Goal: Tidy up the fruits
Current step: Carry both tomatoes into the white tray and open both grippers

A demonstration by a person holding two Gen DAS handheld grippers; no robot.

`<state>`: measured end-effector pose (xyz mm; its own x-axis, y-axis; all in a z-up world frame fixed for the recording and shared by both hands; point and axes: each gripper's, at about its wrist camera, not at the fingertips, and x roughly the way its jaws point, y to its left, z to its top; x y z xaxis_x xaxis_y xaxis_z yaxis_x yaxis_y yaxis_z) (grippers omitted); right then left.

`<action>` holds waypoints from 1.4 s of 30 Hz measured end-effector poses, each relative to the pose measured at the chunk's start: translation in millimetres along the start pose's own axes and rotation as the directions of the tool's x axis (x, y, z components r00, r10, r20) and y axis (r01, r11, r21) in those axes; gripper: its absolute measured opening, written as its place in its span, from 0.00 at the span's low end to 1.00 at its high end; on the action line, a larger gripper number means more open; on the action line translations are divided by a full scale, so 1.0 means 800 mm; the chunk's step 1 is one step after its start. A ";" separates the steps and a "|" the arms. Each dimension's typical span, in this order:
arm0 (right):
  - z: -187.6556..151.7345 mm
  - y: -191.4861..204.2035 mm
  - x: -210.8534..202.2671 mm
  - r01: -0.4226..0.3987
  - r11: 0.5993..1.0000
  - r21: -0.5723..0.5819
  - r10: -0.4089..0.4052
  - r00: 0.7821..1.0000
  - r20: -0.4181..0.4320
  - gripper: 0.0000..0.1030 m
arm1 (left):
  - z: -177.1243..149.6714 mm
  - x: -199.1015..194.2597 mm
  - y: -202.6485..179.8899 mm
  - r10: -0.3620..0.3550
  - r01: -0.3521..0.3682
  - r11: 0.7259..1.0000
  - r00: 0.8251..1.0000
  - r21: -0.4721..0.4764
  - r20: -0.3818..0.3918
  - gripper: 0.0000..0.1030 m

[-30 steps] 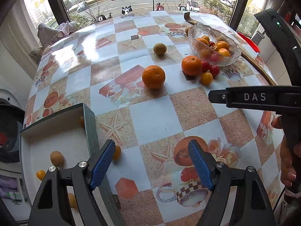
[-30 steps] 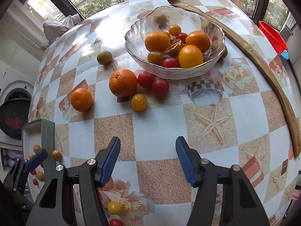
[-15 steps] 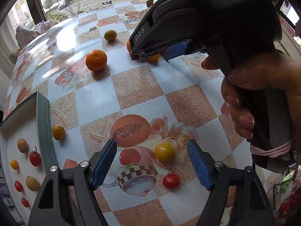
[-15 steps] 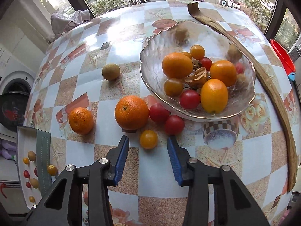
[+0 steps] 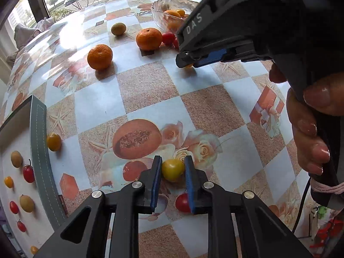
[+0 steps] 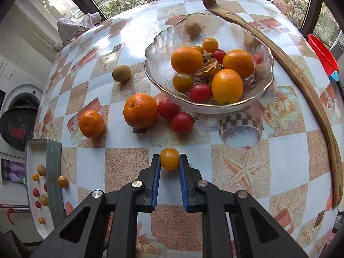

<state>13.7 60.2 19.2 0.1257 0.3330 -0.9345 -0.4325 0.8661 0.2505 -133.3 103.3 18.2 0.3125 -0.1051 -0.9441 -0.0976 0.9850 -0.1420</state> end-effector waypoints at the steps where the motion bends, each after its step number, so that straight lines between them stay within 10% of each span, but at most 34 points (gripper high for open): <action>1: -0.007 -0.002 -0.004 -0.004 1.000 0.005 0.004 1.000 -0.002 0.18 | -0.001 -0.002 0.005 -0.018 0.018 1.000 1.000 -0.022 -0.002 0.22; 19: -0.098 0.013 -0.057 -0.058 0.997 0.043 0.060 0.997 -0.051 0.18 | -0.027 -0.075 0.068 -0.042 0.051 0.988 0.997 -0.143 0.066 0.22; 42: -0.113 0.219 -0.032 -0.185 0.957 -0.225 0.154 0.977 -0.149 0.18 | -0.137 -0.130 0.238 0.162 -0.124 0.901 0.985 -0.416 0.056 0.22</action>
<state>-145.9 169.9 64.3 -0.0771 0.4034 -0.9118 -0.6376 0.6831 0.3561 -288.0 286.5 56.7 0.3448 0.0635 -0.9365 -0.5200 0.8435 -0.1342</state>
